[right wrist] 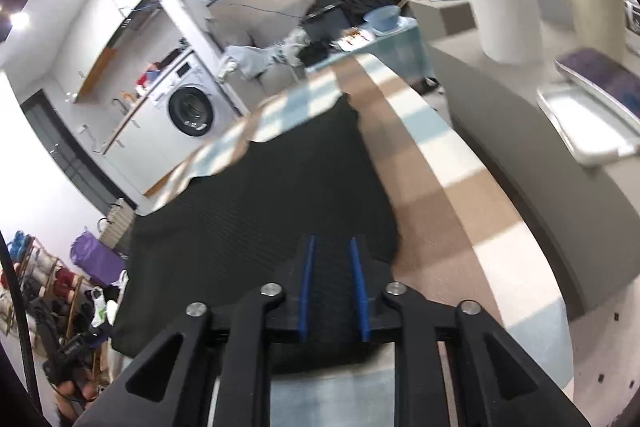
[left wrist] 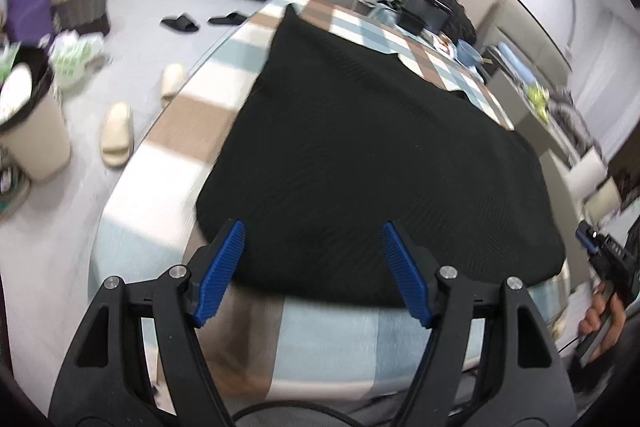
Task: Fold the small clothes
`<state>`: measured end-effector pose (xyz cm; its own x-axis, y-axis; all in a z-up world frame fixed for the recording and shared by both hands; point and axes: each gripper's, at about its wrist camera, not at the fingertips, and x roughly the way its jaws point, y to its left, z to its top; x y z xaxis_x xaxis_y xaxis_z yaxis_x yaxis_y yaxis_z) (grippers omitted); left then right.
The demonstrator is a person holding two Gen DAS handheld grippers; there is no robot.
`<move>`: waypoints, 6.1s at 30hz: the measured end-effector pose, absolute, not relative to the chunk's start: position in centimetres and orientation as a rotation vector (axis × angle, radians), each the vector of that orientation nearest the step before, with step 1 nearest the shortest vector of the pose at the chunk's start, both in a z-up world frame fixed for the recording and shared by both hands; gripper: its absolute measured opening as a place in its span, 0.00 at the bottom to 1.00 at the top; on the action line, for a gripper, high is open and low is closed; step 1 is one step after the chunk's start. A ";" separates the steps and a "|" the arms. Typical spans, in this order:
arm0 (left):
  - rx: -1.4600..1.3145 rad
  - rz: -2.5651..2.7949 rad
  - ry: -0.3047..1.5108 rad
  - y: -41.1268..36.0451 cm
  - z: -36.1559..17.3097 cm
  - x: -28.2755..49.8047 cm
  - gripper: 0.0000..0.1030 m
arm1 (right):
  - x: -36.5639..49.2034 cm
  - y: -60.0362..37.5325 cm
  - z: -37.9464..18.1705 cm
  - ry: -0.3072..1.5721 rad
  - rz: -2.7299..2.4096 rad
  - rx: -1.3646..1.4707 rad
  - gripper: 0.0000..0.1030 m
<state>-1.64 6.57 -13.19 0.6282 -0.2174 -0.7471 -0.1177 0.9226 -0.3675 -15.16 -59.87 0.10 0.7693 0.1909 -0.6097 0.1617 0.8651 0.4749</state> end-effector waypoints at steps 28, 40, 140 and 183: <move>-0.542 0.072 0.817 8.1 -15.8 0.9 0.10 | -11.0 -49.1 -2.4 0.838 0.275 0.371 0.41; -0.379 -0.017 0.682 4.4 -10.1 1.8 0.08 | -10.8 -49.8 -2.9 0.853 0.251 0.385 0.42; -0.073 -0.482 0.923 -8.4 -13.2 5.4 0.70 | -2.1 -45.1 -3.9 1.030 0.451 0.492 0.11; -0.146 -0.485 0.934 -6.9 -13.1 4.5 0.70 | -1.0 -43.6 0.0 0.916 0.493 0.464 0.09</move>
<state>4.54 -6.89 -13.06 0.4966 -0.4612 -0.7353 0.3368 0.8832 -0.3264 -0.96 -43.61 0.03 0.5151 0.5837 -0.6277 -0.2028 0.7945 0.5724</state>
